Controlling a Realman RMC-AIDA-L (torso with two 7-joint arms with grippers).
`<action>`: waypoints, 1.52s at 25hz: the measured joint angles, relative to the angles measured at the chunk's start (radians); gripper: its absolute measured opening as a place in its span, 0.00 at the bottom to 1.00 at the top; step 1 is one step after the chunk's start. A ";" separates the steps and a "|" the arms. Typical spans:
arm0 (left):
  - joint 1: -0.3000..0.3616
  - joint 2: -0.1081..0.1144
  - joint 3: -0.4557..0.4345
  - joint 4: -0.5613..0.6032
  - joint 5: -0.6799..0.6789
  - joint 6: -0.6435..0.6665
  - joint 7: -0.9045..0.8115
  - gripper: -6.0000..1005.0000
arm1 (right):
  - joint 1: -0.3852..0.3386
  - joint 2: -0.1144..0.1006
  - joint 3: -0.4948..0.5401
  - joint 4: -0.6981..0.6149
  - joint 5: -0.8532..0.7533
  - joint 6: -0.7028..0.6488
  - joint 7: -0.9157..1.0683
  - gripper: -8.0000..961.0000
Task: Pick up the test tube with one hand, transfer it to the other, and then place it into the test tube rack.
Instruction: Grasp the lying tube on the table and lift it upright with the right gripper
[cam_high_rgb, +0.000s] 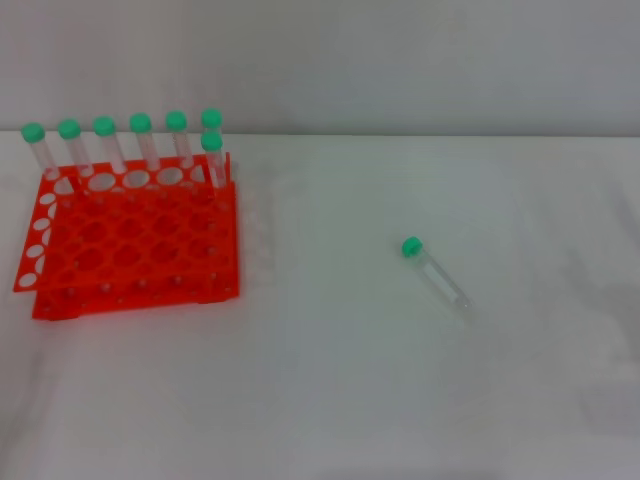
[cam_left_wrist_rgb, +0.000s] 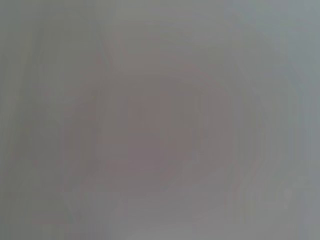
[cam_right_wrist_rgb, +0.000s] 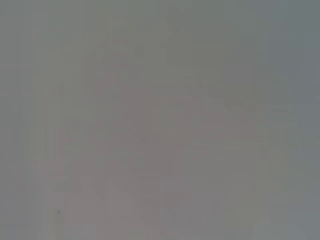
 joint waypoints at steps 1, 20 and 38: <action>0.000 0.000 0.000 0.000 -0.009 0.004 -0.007 0.86 | 0.000 0.000 0.000 -0.005 0.000 -0.005 0.000 0.91; 0.012 0.007 0.008 0.017 0.027 -0.005 -0.120 0.85 | 0.055 -0.033 -0.159 -0.315 -0.190 -0.408 0.508 0.91; -0.011 0.004 0.008 0.027 0.039 0.008 -0.032 0.84 | 0.314 -0.001 -0.387 -1.348 -2.110 -0.150 2.405 0.90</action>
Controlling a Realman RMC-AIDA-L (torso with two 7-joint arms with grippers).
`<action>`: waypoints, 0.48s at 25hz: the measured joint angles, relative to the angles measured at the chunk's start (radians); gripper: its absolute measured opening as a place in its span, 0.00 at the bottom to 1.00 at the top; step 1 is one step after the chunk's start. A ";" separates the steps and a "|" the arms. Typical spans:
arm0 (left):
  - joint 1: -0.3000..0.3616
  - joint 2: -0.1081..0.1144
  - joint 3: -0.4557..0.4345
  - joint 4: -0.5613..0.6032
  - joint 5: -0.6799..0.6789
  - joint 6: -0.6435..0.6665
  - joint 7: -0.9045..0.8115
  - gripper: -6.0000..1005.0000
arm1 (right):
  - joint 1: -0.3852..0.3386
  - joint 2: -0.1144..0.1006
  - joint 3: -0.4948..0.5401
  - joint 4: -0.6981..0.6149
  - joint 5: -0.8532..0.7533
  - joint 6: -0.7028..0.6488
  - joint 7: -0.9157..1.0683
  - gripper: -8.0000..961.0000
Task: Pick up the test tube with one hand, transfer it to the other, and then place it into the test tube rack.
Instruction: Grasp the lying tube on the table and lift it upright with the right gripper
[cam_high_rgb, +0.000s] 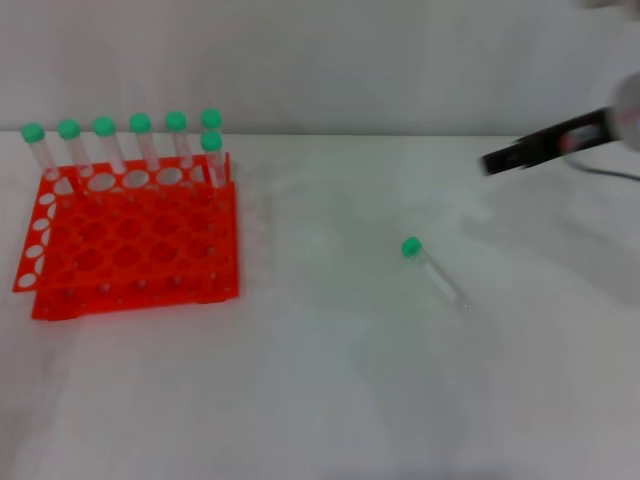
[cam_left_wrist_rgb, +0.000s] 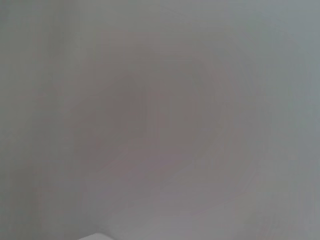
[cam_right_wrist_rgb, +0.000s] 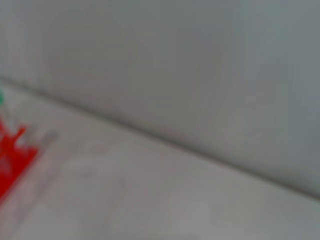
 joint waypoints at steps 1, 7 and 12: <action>-0.002 -0.001 0.000 -0.002 0.001 0.002 0.007 0.84 | 0.029 -0.003 -0.056 -0.010 -0.042 0.039 0.077 0.90; -0.027 -0.003 0.001 -0.005 0.018 0.028 0.048 0.84 | 0.167 0.006 -0.283 0.038 -0.113 0.188 0.326 0.85; -0.051 -0.003 0.002 -0.006 0.022 0.057 0.064 0.84 | 0.245 0.011 -0.335 0.198 -0.077 0.175 0.376 0.80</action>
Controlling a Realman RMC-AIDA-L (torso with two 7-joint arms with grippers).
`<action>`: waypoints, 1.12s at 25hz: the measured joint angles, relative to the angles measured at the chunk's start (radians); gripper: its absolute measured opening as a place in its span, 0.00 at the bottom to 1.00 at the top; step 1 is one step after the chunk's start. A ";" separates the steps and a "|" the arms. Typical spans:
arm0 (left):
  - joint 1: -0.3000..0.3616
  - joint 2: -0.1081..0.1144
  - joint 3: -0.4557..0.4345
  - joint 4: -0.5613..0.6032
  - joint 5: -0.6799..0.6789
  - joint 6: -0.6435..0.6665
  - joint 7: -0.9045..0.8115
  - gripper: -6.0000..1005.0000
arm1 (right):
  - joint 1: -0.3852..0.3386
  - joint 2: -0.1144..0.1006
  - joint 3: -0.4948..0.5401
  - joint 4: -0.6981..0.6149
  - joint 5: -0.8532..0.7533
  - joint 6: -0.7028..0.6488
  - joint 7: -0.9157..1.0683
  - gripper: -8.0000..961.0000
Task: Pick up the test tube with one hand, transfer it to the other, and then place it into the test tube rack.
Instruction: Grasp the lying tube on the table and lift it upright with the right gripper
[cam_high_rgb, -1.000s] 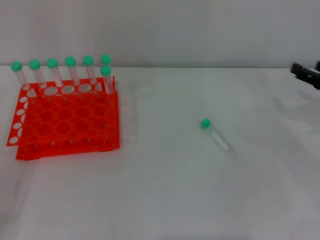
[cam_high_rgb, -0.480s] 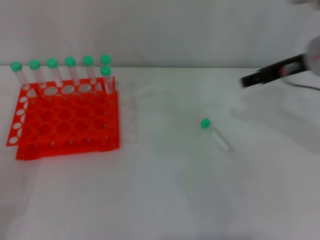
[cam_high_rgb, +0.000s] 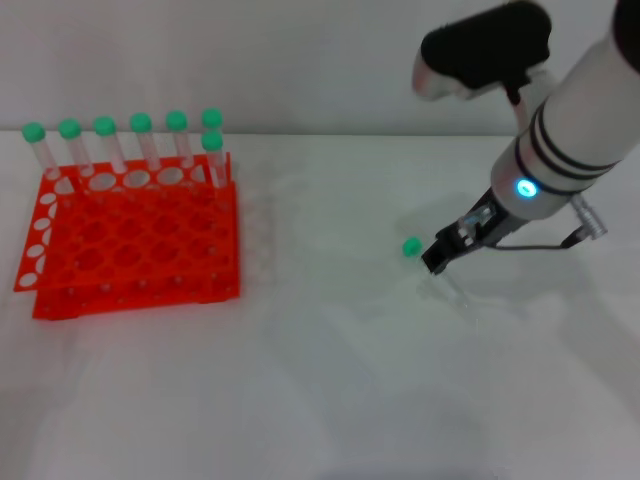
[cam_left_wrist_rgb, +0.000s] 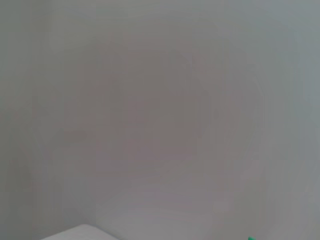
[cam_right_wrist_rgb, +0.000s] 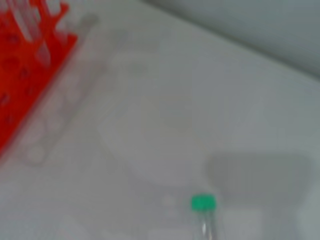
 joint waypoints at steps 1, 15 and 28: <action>-0.005 0.000 0.000 0.000 0.000 0.006 0.000 0.84 | 0.018 0.000 -0.002 0.048 0.020 -0.014 -0.002 0.79; -0.033 0.002 0.000 -0.009 0.005 0.032 0.012 0.84 | 0.147 0.000 -0.006 0.391 0.139 -0.139 -0.099 0.64; -0.034 0.002 0.000 -0.011 0.005 0.033 0.021 0.83 | 0.164 0.000 -0.010 0.487 0.149 -0.178 -0.138 0.56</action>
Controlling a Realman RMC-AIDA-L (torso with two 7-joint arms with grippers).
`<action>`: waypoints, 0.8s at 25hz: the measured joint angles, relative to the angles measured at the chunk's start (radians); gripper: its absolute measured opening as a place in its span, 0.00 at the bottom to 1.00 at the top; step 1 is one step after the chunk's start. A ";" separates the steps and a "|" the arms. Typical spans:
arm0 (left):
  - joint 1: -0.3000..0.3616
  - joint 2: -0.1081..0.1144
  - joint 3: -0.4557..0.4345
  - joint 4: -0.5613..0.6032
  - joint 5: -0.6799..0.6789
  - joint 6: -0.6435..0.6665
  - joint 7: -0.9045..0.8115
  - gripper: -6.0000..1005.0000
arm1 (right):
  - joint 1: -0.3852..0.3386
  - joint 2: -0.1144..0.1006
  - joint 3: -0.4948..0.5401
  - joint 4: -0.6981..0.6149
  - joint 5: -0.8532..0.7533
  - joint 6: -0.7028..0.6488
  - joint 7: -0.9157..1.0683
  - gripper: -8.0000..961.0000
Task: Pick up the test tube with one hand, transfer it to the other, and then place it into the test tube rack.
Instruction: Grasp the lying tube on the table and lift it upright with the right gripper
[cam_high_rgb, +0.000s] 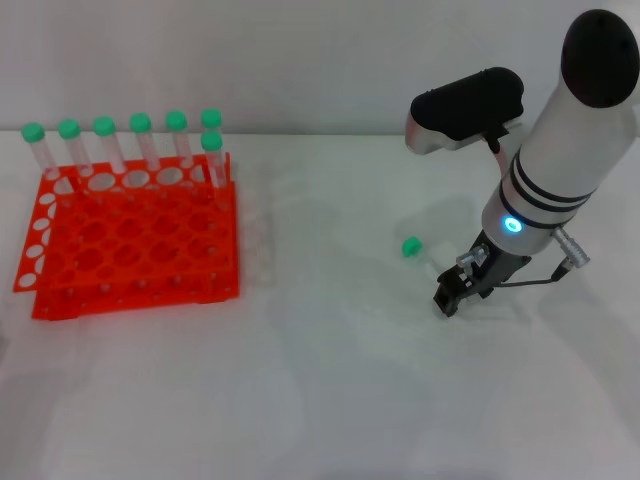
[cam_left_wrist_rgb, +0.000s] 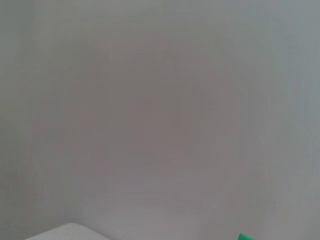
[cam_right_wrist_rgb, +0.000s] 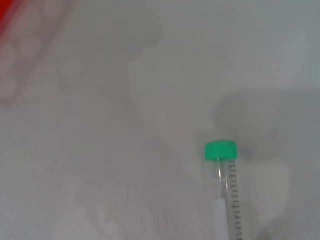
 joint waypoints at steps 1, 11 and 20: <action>0.000 0.000 0.000 0.000 0.000 0.000 0.000 0.83 | 0.002 0.000 -0.001 0.006 0.001 -0.002 -0.004 0.55; 0.000 -0.002 0.000 0.000 0.007 0.000 0.000 0.83 | 0.014 0.000 -0.038 0.024 0.004 -0.022 -0.012 0.43; 0.008 -0.002 0.000 -0.002 0.020 -0.001 0.000 0.82 | 0.010 0.000 -0.044 0.018 0.005 -0.030 -0.033 0.26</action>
